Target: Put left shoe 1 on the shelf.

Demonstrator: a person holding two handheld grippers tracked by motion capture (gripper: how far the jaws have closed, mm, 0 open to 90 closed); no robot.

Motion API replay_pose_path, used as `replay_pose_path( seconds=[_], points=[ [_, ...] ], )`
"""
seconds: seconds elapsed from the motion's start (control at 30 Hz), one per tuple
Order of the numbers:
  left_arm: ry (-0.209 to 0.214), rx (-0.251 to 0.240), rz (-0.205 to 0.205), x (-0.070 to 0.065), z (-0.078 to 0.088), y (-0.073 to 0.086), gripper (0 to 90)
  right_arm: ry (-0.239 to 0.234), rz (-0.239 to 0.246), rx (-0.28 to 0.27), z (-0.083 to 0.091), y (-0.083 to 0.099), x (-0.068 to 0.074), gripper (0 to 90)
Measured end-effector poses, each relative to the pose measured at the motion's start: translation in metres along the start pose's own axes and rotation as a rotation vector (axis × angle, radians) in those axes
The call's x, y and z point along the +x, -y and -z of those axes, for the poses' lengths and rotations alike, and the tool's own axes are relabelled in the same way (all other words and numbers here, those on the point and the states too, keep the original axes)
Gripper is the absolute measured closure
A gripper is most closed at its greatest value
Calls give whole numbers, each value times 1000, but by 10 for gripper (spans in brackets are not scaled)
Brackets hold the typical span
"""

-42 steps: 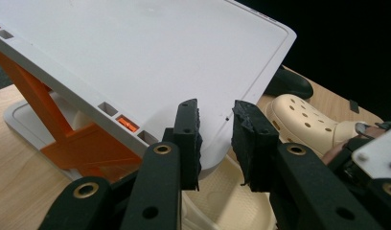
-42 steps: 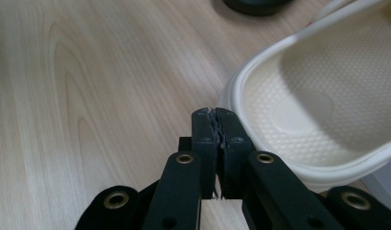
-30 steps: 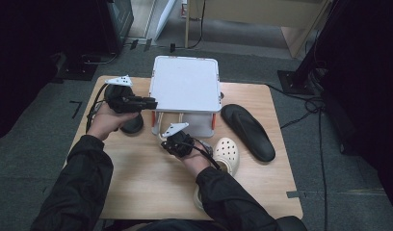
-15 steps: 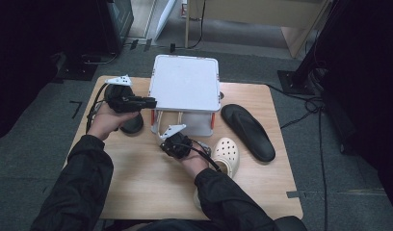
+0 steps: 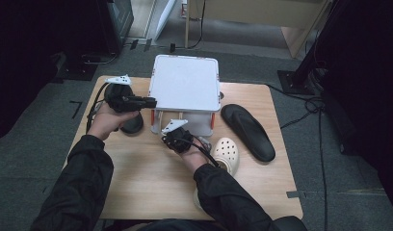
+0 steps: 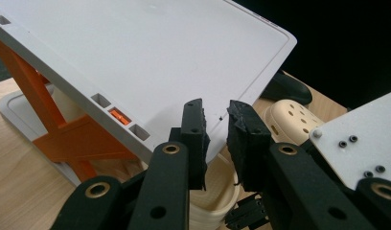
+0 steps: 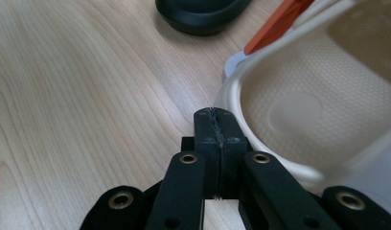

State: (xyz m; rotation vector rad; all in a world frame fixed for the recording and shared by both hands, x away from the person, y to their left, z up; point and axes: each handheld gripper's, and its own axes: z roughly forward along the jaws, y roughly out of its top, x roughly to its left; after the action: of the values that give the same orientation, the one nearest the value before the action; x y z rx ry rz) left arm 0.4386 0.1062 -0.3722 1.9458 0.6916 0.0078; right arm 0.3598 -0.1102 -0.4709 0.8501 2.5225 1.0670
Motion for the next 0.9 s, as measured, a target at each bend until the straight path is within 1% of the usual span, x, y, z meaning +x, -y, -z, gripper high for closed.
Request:
replay_pose_path(
  seconds=[0.07,0.1,0.13,0.2,0.27,0.3,0.33,0.37,0.4,0.43,0.47,0.5,0.53,0.57,0.6,0.63,0.67,0.7,0.73,0.77,0.8,0.83,0.87,0.9],
  points=[
    [0,0,1,0,0,0,775,-2,7,-2,-1,-1,1,898],
    [-1,1,-1,0,0,0,775,34,29,-19,-4,-4,3,892],
    [-1,1,-1,0,0,0,775,51,48,-19,-5,-5,3,892],
    [-3,0,-2,0,0,0,773,59,42,-21,-7,-5,2,890],
    [-10,-1,-6,-1,1,0,772,30,-15,-30,-6,-5,-3,876],
    [-8,-3,-7,0,1,0,770,18,-21,-34,-4,-5,-3,876],
    [-8,-3,-7,0,1,0,766,18,-21,-34,-4,-5,-3,876],
    [-2,-4,-4,0,1,0,754,0,-19,-40,3,-6,-1,869],
    [1,-6,4,-1,1,1,740,-12,-26,-43,6,-6,-1,867],
    [1,-6,4,-1,1,1,716,-12,-26,-43,6,-6,-1,867],
    [4,-10,12,-1,1,0,704,-45,-49,-53,15,-7,1,854],
    [1,-8,15,-2,2,0,704,-45,-49,-53,15,-7,1,854],
    [1,-9,16,-3,4,0,699,-56,-56,-55,18,-7,1,846],
    [4,-14,19,-5,5,0,688,-71,-52,-59,24,-7,2,839],
    [6,-26,15,-8,9,-1,672,-79,-52,-64,28,-6,3,831],
    [3,-41,10,-10,13,-1,667,-96,-55,-69,36,-5,4,821],
    [-1,-43,5,-14,16,-1,659,-99,-52,-72,42,-2,5,808],
    [-11,-33,-9,-18,18,-1,643,-105,-55,-75,48,0,5,797],
    [-23,-24,-21,-23,20,0,628,-115,-63,-86,63,6,3,781],
    [-29,-15,-32,-26,22,1,616,-121,-67,-89,68,9,2,769],
    [-26,-8,-44,-34,24,4,609,-124,-73,-92,75,13,1,755],
    [-26,-8,-44,-34,24,4,600,-124,-73,-92,75,13,1,755],
    [-17,-9,-42,-40,24,8,593,-127,-97,-94,90,23,-4,725],
    [-13,-6,-41,-43,24,10,587,-132,-105,-93,95,26,-7,725]
  ],
)
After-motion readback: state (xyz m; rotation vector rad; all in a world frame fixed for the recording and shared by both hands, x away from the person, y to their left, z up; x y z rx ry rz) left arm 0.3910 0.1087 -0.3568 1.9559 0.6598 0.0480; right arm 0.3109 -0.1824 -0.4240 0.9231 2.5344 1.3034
